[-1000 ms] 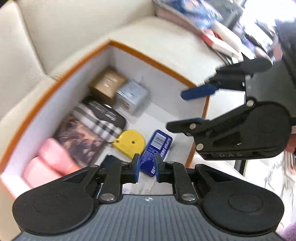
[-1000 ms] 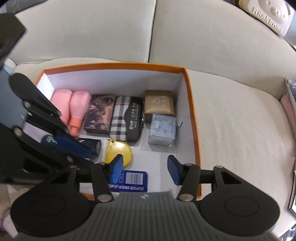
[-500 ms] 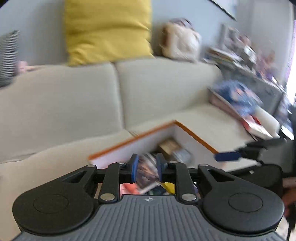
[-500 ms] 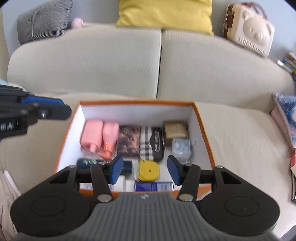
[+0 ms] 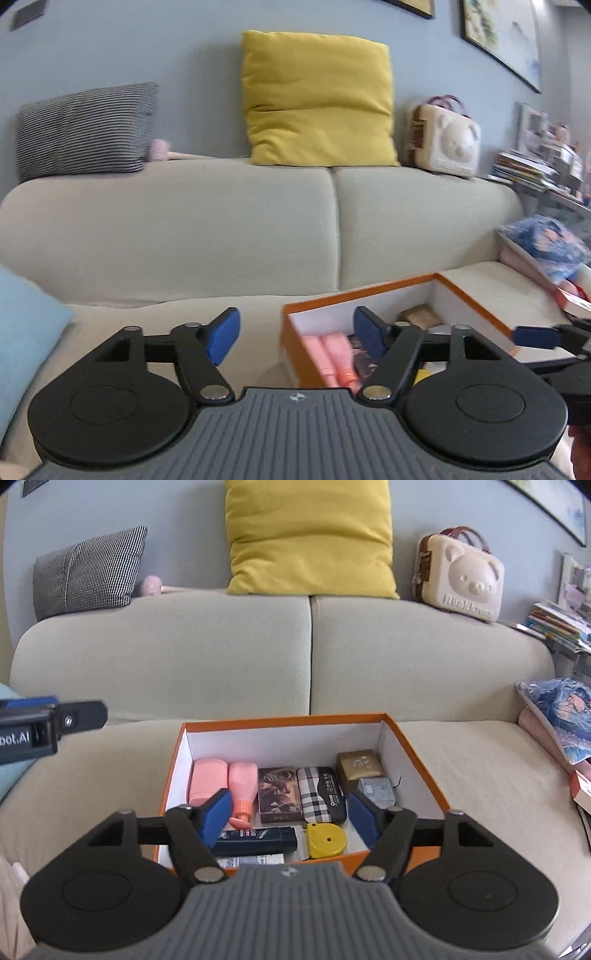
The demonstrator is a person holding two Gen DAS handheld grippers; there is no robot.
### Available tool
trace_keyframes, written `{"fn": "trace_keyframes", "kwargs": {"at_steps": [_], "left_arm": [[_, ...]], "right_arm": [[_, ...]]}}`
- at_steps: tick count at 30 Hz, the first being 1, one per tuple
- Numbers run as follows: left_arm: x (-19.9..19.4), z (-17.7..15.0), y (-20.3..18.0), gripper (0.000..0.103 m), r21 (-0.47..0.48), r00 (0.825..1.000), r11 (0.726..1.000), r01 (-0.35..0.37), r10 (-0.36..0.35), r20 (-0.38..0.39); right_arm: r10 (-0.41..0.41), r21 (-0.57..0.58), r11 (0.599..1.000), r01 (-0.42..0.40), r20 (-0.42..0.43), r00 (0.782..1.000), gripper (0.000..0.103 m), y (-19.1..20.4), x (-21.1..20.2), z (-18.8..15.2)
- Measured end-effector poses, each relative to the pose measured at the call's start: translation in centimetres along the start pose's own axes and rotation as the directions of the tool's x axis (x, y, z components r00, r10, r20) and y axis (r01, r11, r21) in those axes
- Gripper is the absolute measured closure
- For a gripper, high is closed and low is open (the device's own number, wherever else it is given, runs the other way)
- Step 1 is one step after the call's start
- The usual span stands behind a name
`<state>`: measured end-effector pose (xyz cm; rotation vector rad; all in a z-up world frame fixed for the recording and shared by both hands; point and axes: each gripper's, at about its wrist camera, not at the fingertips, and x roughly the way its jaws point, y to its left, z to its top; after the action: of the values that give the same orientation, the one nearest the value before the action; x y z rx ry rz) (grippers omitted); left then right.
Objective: Organize rigid objects
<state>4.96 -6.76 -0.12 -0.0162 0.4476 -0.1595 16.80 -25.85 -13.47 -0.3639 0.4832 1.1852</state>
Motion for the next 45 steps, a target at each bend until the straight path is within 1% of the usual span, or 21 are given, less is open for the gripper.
{"fn": "trace_keyframes", "kwargs": {"at_steps": [1, 2, 3, 4, 5, 7, 9, 12, 13, 14, 16, 19, 22, 25, 27, 30, 36, 45], "left_arm": [[-0.1, -0.4, 0.1, 0.012, -0.005, 1.000, 1.000, -0.020, 0.020, 0.009], [-0.2, -0.8, 0.3, 0.010, -0.008, 0.999, 0.999, -0.043, 0.043, 0.020], [-0.3, -1.2, 0.3, 0.010, -0.009, 0.997, 0.997, -0.071, 0.072, 0.027], [-0.3, -1.6, 0.4, 0.009, -0.011, 0.995, 0.996, -0.092, 0.093, 0.032], [-0.2, -1.8, 0.6, 0.008, -0.013, 0.994, 0.995, -0.101, 0.101, 0.027], [0.1, -2.1, 0.9, 0.007, -0.034, 0.995, 0.995, -0.095, 0.095, 0.010], [0.5, -2.5, 0.9, 0.007, -0.035, 0.994, 0.994, -0.105, 0.105, -0.001], [1.0, -3.0, 0.8, 0.006, -0.024, 0.993, 0.993, -0.118, 0.118, -0.005], [1.1, -3.1, 0.9, 0.002, -0.030, 0.993, 0.993, -0.118, 0.118, -0.013], [1.4, -3.3, 1.1, 0.000, -0.039, 0.993, 0.992, -0.116, 0.115, -0.025], [1.7, -3.5, 1.3, 0.000, -0.049, 0.992, 0.992, -0.121, 0.119, -0.037], [2.0, -3.9, 1.3, 0.000, -0.034, 0.991, 0.991, -0.126, 0.124, -0.057], [2.4, -4.4, 1.1, 0.000, -0.003, 0.986, 0.990, -0.140, 0.139, -0.096], [2.8, -4.8, 0.9, 0.000, 0.024, 0.981, 0.991, -0.134, 0.136, -0.137], [3.0, -4.9, 0.8, 0.000, 0.033, 0.979, 0.991, -0.128, 0.132, -0.154], [3.0, -4.8, 0.8, 0.000, 0.036, 0.978, 0.991, -0.126, 0.130, -0.164], [2.9, -4.7, 1.0, 0.000, 0.036, 0.974, 0.992, -0.122, 0.126, -0.188], [2.5, -4.5, 0.8, 0.000, 0.044, 0.976, 0.992, -0.119, 0.125, -0.179]], "right_arm": [[-0.006, 0.002, 1.000, 0.006, 0.012, 1.000, 0.024, 0.3, -0.1, -0.3], [-0.010, 0.005, 1.000, 0.010, 0.021, 1.000, 0.022, 0.6, 0.0, -0.7], [-0.016, 0.012, 1.000, 0.016, 0.027, 1.000, 0.017, 0.9, 0.1, -1.1], [-0.022, 0.020, 1.000, 0.021, 0.031, 0.999, 0.015, 1.1, 0.2, -1.5], [-0.026, 0.029, 0.999, 0.025, 0.036, 0.999, 0.015, 1.3, 0.3, -2.0], [-0.045, 0.036, 0.998, 0.044, 0.038, 0.998, 0.013, 1.7, 0.7, -2.6], [-0.057, 0.018, 0.998, 0.056, 0.034, 0.998, 0.010, 2.1, 1.2, -3.1], [-0.061, -0.002, 0.998, 0.061, 0.026, 0.998, 0.010, 2.6, 1.9, -3.2], [-0.062, -0.005, 0.998, 0.062, 0.034, 0.998, 0.010, 2.7, 2.0, -3.3], [-0.064, -0.006, 0.998, 0.064, 0.039, 0.997, 0.010, 2.7, 2.1, -3.5], [-0.068, -0.001, 0.998, 0.068, 0.041, 0.997, 0.009, 2.7, 2.3, -3.7], [-0.078, 0.019, 0.997, 0.077, 0.032, 0.996, 0.007, 2.3, 2.8, -4.0], [-0.081, 0.034, 0.996, 0.081, -0.012, 0.997, 0.007, 1.9, 3.7, -4.1], [-0.088, 0.061, 0.994, 0.092, -0.063, 0.994, 0.007, 1.4, 4.8, -4.3], [-0.085, 0.084, 0.992, 0.092, -0.082, 0.993, 0.007, 1.0, 5.2, -4.5], [-0.080, 0.107, 0.990, 0.089, -0.090, 0.993, 0.007, 0.7, 5.4, -4.7], [-0.072, 0.114, 0.990, 0.081, -0.077, 0.994, 0.007, 0.6, 5.1, -4.8], [-0.064, 0.115, 0.991, 0.071, -0.063, 0.996, 0.007, 0.5, 4.9, -4.9]]}}
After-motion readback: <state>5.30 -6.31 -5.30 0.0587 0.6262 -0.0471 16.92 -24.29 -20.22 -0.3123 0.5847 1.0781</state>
